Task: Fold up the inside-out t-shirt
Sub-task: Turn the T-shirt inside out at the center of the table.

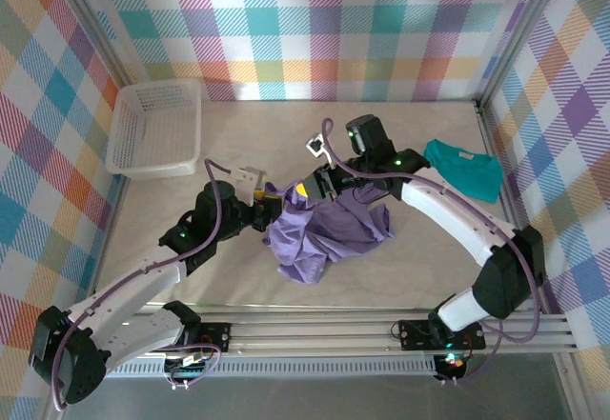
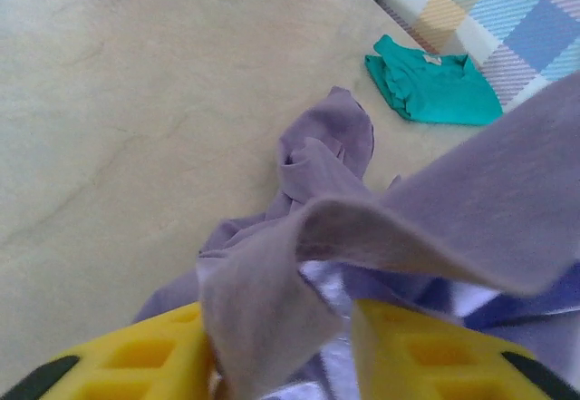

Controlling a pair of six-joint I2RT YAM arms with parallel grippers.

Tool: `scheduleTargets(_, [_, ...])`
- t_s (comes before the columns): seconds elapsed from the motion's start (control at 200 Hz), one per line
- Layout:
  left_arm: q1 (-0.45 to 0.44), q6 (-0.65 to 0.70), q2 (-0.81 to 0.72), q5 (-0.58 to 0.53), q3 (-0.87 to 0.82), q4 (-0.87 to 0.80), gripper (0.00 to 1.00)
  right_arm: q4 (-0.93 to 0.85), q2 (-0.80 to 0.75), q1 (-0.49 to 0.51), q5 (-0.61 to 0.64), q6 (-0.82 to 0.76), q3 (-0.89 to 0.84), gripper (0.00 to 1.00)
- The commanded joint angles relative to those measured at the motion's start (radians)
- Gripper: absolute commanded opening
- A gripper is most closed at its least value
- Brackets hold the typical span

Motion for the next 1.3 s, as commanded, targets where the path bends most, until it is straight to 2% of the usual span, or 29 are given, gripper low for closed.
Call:
scheduleTargets(0.0, [0.008, -0.031, -0.058, 0.005, -0.022, -0.019, 0.52, -0.008, 0.023, -0.010, -0.058, 0.068, 0.043, 0.00])
scheduleTargets(0.115, [0.008, -0.075, -0.091, -0.014, -0.015, -0.043, 0.60, -0.008, 0.027, -0.014, -0.047, 0.074, 0.044, 0.00])
scheduleTargets(0.265, [0.008, -0.092, -0.035, -0.086, 0.061, -0.124, 0.57, 0.006, 0.026, -0.014, -0.065, 0.079, 0.037, 0.00])
scheduleTargets(0.395, [0.009, -0.088, 0.038, -0.100, 0.113, -0.124, 0.42, 0.008, 0.014, -0.014, -0.068, 0.066, 0.022, 0.00])
scheduleTargets(0.45, [0.010, -0.092, 0.061, -0.080, 0.127, -0.097, 0.34, 0.004, 0.007, -0.015, -0.062, 0.052, 0.009, 0.00])
scheduleTargets(0.55, [0.010, -0.089, 0.105, -0.031, 0.150, -0.052, 0.27, -0.007, -0.009, -0.014, -0.054, 0.023, -0.013, 0.00])
scheduleTargets(0.735, [0.010, -0.065, 0.143, -0.012, 0.176, -0.065, 0.00, -0.041, -0.037, -0.029, 0.001, -0.009, -0.027, 0.00])
scheduleTargets(0.825, [0.011, -0.064, 0.108, -0.024, 0.165, -0.087, 0.00, -0.057, -0.053, -0.042, 0.049, -0.009, -0.027, 0.00])
scheduleTargets(0.905, [0.012, -0.066, 0.051, -0.022, 0.149, -0.110, 0.00, -0.100, -0.070, -0.049, 0.178, -0.011, -0.010, 0.00])
scheduleTargets(1.06, [0.016, -0.077, -0.082, 0.081, 0.093, -0.113, 0.00, -0.172, -0.091, -0.054, 0.383, -0.030, 0.029, 0.00])
scheduleTargets(1.175, [0.017, -0.093, -0.136, 0.211, 0.049, -0.077, 0.00, -0.187, -0.083, -0.054, 0.368, -0.045, 0.053, 0.00])
scheduleTargets(1.295, [0.018, -0.103, -0.147, 0.253, 0.018, -0.041, 0.00, -0.186, -0.064, -0.054, 0.291, -0.063, 0.061, 0.01])
